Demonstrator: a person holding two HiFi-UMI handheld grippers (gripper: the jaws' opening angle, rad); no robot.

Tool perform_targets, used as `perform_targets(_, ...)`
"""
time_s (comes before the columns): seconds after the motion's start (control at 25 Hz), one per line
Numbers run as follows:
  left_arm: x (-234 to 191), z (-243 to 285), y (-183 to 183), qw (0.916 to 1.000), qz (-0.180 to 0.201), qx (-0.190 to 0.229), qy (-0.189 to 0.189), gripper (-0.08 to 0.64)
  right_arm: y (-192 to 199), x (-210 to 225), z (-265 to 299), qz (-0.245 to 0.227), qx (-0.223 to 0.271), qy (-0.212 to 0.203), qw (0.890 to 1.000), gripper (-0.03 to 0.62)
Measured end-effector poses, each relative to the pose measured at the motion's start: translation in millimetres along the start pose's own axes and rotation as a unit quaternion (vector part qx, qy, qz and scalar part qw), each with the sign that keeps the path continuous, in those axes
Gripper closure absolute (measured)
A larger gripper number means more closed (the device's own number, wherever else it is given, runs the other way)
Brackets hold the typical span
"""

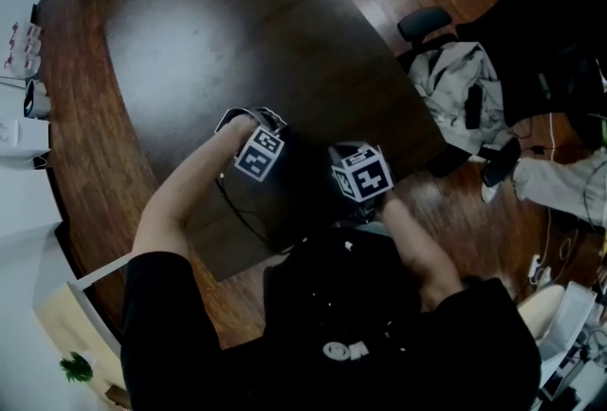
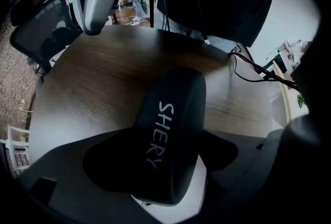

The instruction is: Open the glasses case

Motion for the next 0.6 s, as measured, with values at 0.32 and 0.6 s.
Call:
perform_targets(0.32,12.5,-33.0,-3.8,0.9301,-0.294,0.21,-0.065,0.19,-9.3,5.2,-16.1,-0.018,0.045,-0.039,0.998,0.577)
perform_targets(0.6,59.9,-74.7,-13.4,0.7868,-0.455,0.397,-0.129,0.19,-30.2,-21.8,-45.5,-0.054,0.088,-0.241,0.965,0.476)
Point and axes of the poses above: the fingertips, and each gripper's own axes: z forward along the fingers, x to its right, y out of its underside, the point moved 9 cm from there along -z, backward along the fingers, and after that the axes turned 6 degrees about z, right-handed, at the moved point
